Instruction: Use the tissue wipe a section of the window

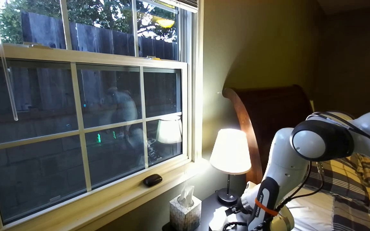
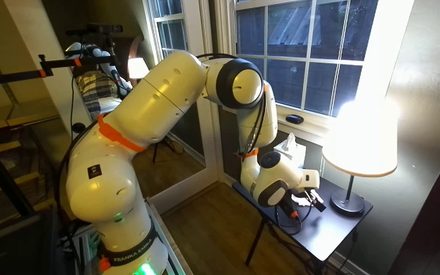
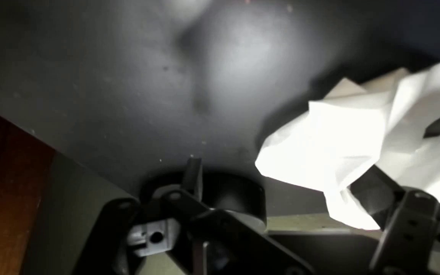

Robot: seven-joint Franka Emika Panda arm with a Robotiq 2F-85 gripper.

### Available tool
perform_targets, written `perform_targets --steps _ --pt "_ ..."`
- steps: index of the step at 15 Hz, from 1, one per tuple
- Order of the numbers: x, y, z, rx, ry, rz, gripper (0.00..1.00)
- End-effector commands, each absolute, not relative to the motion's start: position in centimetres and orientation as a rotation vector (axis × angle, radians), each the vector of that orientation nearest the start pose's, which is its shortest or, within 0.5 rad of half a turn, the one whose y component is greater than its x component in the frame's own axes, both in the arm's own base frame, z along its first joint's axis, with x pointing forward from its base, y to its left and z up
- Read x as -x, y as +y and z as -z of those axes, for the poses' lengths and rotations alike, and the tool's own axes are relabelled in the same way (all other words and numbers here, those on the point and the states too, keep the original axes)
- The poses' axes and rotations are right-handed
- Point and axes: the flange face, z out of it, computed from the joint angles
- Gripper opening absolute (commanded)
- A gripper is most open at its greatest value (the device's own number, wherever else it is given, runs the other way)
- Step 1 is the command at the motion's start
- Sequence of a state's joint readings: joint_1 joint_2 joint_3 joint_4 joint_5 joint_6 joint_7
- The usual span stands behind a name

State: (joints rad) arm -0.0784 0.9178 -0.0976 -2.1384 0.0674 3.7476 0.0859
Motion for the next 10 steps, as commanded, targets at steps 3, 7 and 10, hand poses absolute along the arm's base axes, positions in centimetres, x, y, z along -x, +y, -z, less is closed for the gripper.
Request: perform_targets --steps 3,7,10 --pt "-55.6 -8.7 -8.2 2.942 0.378 1.115 1.0" --pt "-55.5 -7.5 -10.5 2.891 0.445 0.9 1.0" --pt "-55.2 -7.2 -12.3 2.877 0.44 0.681 1.0"
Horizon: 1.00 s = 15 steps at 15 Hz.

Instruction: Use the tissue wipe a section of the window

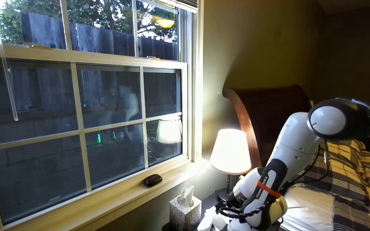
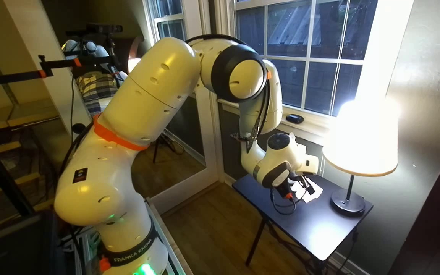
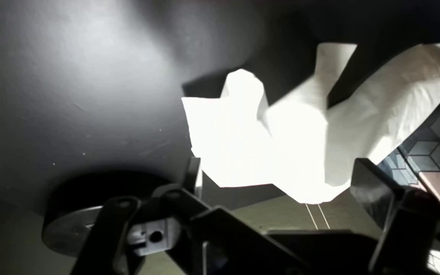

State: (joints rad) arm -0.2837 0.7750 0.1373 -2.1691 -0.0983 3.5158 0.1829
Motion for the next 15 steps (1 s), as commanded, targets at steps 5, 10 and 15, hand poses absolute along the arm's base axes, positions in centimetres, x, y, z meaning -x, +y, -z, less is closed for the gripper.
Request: perform_targets --steps 5,10,15 --pt "-55.3 -7.1 -14.5 2.772 0.472 0.345 1.0" --pt "-54.4 -6.4 -16.1 2.737 0.496 0.11 1.0" --pt "-54.3 -3.2 -20.7 2.905 0.348 0.131 1.0"
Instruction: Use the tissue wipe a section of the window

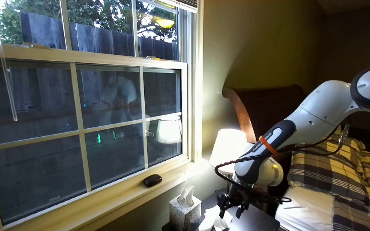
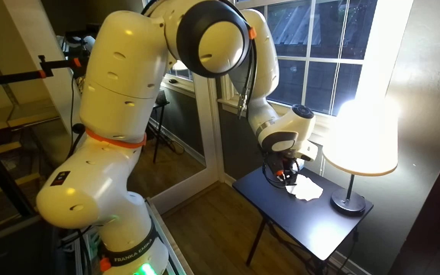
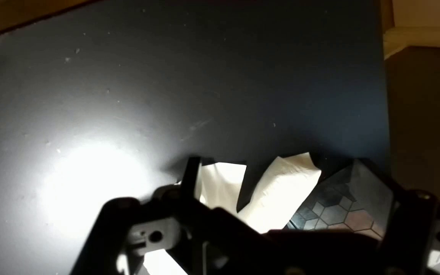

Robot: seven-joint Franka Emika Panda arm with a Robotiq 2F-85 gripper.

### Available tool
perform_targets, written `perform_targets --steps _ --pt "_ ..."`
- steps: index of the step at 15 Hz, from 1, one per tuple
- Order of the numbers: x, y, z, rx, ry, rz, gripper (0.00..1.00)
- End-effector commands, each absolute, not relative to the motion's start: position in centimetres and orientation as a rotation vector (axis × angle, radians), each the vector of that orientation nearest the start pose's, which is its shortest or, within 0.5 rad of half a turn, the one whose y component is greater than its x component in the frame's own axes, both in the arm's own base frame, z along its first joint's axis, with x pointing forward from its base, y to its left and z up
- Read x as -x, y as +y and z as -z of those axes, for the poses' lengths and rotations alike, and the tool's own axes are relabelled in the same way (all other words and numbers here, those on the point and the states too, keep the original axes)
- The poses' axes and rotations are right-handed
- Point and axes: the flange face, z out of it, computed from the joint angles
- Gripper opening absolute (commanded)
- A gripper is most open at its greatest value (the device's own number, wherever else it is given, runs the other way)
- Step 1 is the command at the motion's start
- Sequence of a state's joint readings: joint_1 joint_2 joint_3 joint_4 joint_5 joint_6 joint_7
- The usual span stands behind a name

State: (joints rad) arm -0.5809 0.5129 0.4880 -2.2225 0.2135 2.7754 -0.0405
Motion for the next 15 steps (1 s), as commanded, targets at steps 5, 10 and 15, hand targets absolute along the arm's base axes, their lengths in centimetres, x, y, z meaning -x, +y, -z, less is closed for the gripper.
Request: perform_targets --steps 5,10,15 --pt "-54.0 2.6 -24.4 3.098 0.048 0.071 1.0" --pt "-54.8 7.0 -25.7 3.123 -0.191 0.118 1.0" --pt "-54.9 8.5 -25.9 3.105 -0.304 0.172 1.0"
